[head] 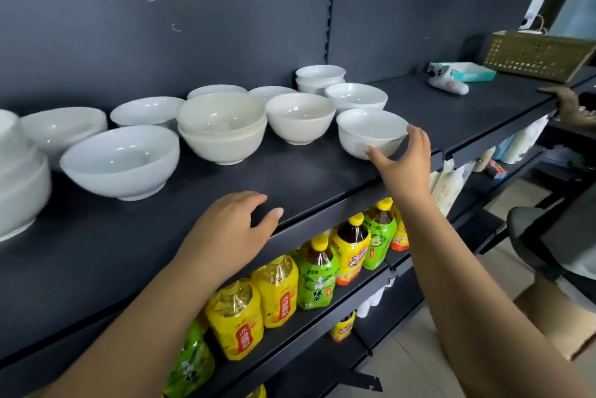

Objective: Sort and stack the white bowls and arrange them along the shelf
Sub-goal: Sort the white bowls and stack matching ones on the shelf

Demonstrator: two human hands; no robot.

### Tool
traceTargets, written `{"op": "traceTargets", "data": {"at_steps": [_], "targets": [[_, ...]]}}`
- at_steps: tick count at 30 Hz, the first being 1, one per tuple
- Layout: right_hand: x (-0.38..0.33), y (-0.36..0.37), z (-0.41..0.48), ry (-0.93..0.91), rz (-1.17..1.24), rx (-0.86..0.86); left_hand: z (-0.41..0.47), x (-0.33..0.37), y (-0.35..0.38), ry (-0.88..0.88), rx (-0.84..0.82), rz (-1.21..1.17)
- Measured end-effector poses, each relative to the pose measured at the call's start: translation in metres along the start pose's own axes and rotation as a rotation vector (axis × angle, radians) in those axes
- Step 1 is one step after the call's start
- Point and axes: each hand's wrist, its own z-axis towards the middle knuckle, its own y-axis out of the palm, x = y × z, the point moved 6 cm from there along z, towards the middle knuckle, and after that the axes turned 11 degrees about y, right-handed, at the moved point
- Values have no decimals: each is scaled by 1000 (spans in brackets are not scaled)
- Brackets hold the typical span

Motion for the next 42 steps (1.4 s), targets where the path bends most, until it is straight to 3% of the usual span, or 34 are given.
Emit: {"op": "traceTargets", "data": {"at_steps": [7,12,17,23,26,32,39,42], "targets": [[26,8,52,135,152,-428,49,36,40,-92,17,-49],[29,10,67,35,195,-522,61,39,55,-243,105,-103],[24,12,58,-55,275,-734,77,57,66,-331,193,-477],[12,16,39,2,490,-1053,87,71,70,-354,305,-721],[1,23,30,51,525,-1109,83,68,71,-459,389,-971],[-42,38,-7,6,644,-1195,46,75,43,-488,616,-1196],[-103,76,-130,-59,700,-1628,-60,63,-28,-563,1139,-970],[-116,80,-185,2,747,-1752,-109,65,-49,-566,1260,-922]]}}
